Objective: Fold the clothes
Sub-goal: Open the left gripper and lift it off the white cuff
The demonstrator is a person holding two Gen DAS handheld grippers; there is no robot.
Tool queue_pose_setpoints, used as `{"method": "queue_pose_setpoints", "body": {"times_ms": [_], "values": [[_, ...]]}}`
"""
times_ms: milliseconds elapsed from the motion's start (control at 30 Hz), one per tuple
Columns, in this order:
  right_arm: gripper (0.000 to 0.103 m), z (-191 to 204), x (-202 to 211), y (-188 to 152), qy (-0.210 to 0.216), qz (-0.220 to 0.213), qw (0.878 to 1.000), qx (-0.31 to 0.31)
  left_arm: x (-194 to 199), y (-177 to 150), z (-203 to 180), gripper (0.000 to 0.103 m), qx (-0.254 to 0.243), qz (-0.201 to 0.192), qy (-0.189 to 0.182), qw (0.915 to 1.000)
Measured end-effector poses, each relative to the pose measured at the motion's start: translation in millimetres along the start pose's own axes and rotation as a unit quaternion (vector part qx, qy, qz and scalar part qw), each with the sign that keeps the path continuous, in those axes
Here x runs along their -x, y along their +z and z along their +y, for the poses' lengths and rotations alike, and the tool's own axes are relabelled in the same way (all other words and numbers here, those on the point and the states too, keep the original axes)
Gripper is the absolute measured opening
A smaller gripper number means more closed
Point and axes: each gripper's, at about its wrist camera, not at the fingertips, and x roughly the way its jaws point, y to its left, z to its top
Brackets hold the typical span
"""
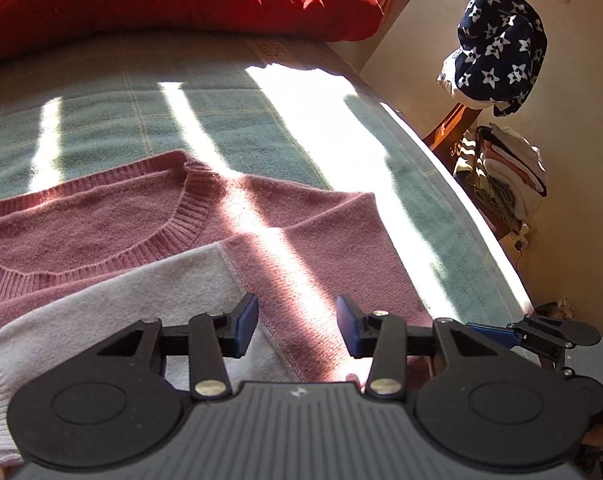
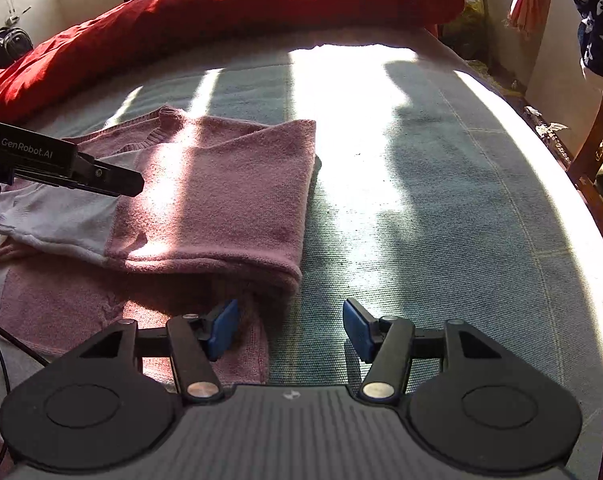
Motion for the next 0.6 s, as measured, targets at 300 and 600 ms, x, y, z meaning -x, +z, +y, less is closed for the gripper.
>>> {"method": "queue_pose_setpoints", "body": {"times_ms": [300, 600], "values": [[0.027, 32, -15, 3, 0.055, -0.017, 0.997, 0.053, -22, 1, 16, 0.045, 0.032, 0.012, 0.010, 0.9994], [0.013, 9, 3, -4, 0.067, 0.013, 0.997, 0.022, -13, 9, 9, 0.045, 0.022, 0.002, 0.019, 0.9996]]}}
